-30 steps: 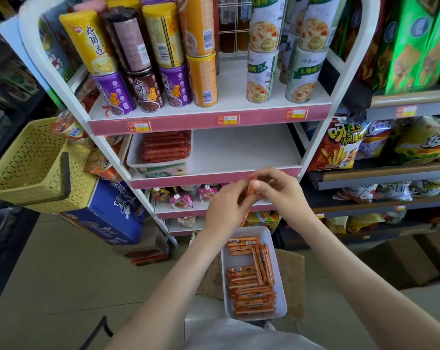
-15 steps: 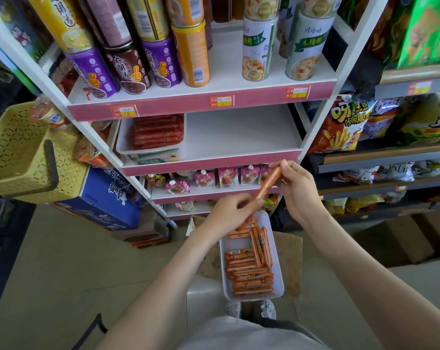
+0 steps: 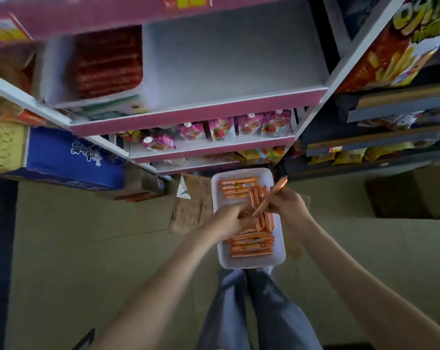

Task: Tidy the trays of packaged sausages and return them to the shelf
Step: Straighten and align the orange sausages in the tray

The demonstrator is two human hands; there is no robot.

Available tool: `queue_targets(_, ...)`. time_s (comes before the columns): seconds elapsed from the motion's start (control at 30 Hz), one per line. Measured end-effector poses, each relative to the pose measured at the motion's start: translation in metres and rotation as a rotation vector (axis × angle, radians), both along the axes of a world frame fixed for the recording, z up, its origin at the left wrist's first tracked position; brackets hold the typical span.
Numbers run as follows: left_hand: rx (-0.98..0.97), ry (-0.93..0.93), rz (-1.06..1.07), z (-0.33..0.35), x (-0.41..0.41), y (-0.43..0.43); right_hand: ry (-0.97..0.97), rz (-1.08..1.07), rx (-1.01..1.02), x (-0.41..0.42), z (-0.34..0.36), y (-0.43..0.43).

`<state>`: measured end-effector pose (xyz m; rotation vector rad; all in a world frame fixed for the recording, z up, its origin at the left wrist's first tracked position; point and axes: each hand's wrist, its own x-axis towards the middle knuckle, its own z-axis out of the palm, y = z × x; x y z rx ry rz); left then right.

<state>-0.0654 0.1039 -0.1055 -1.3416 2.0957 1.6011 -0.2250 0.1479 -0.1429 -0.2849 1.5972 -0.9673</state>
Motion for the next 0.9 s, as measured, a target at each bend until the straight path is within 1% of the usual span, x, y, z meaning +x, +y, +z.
queue_targets(0.07, -0.038, -0.059, 0.003, -0.03, 0.003, 0.002, 0.175, 0.031, 0.119, -0.01, -0.039, 0.002)
queue_targets(0.1, -0.081, -0.098, 0.01, -0.046, 0.005, 0.003, 0.269, 0.084, 0.168, -0.015, -0.055, 0.004)
queue_targets(0.17, -0.133, -0.191, 0.014, -0.074, 0.009, 0.007, 0.446, 0.259, 0.237, -0.018, -0.073, 0.008)
queue_targets(0.23, -0.17, -0.289, -0.034, -0.105, 0.01, 0.007, 0.546, 0.396, 0.198, -0.017, -0.093, 0.011)
queue_targets(0.3, -0.226, -0.343, -0.076, -0.133, 0.013, 0.01, 0.62, 0.504, 0.143, -0.008, -0.112, 0.012)
queue_targets(0.33, -0.212, -0.381, -0.079, -0.146, 0.014, 0.011, 0.643, 0.553, 0.109, -0.003, -0.123, 0.011)
queue_targets(0.37, -0.202, -0.44, -0.133, -0.161, 0.015, 0.013, 0.677, 0.605, 0.082, 0.002, -0.136, 0.011)
queue_targets(0.47, -0.411, -0.59, -0.387, -0.203, 0.014, 0.018, 0.867, 0.867, 0.082, 0.009, -0.168, 0.001)
queue_targets(0.53, -0.447, -0.628, -0.456, -0.227, 0.012, 0.021, 0.951, 0.964, 0.071, 0.011, -0.188, -0.002)
queue_targets(0.6, -0.405, -0.666, -0.505, -0.247, 0.009, 0.022, 1.012, 0.997, 0.088, 0.014, -0.21, 0.003)
queue_targets(0.67, -0.449, -0.636, -0.533, -0.265, 0.007, 0.024, 0.977, 0.953, 0.104, 0.02, -0.231, 0.015)
queue_targets(0.7, -0.505, -0.615, -0.503, -0.273, 0.005, 0.026, 0.985, 0.923, 0.069, 0.023, -0.239, 0.021)
queue_targets(0.77, -0.531, -0.566, -0.462, -0.279, -0.002, 0.027, 1.11, 0.935, -0.055, 0.027, -0.251, 0.032)
queue_targets(0.83, -0.516, -0.583, -0.381, -0.277, -0.006, 0.023, 1.219, 1.052, -0.162, 0.027, -0.264, 0.043)
queue_targets(0.9, -0.493, -0.591, -0.346, -0.277, -0.008, 0.015, 1.305, 1.144, -0.188, 0.025, -0.274, 0.05)
